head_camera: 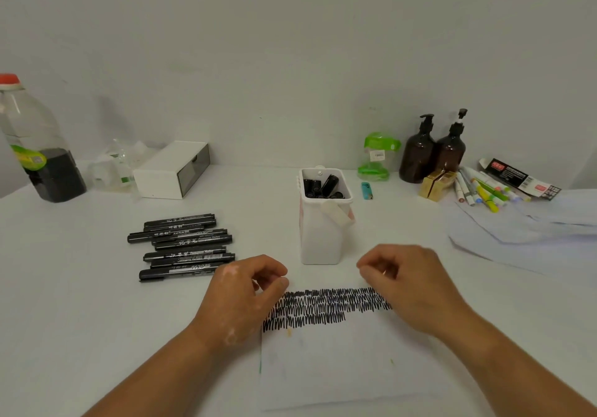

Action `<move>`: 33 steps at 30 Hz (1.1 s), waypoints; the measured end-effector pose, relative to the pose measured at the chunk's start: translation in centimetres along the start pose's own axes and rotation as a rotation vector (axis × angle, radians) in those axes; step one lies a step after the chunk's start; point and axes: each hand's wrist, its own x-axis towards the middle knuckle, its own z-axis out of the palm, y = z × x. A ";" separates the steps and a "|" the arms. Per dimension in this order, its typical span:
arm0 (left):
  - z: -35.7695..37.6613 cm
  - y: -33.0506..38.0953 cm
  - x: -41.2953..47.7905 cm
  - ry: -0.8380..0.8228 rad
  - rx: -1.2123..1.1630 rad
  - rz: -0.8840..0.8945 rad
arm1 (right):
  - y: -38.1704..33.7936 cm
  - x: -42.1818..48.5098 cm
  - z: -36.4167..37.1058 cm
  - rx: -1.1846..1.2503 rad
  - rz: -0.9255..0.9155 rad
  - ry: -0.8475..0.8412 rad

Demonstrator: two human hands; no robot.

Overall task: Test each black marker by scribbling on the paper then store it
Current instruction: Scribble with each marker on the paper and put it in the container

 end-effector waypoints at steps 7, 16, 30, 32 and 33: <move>-1.8 -1.0 0.9 0.050 0.246 0.069 | 0.9 -2.4 2.7 0.029 -0.019 -0.035; -8.3 -4.2 1.3 0.003 0.758 -0.094 | 0.7 -2.3 2.1 0.078 -0.029 -0.026; -9.5 -4.5 -1.2 -0.122 0.864 -0.135 | 0.6 -2.5 1.5 0.118 0.011 -0.027; -9.1 -4.0 -1.4 -0.139 0.788 -0.100 | 0.6 -2.6 1.5 0.113 0.011 -0.031; -8.7 -3.6 -1.5 -0.142 0.738 -0.079 | 0.5 -2.6 1.6 0.114 0.008 -0.032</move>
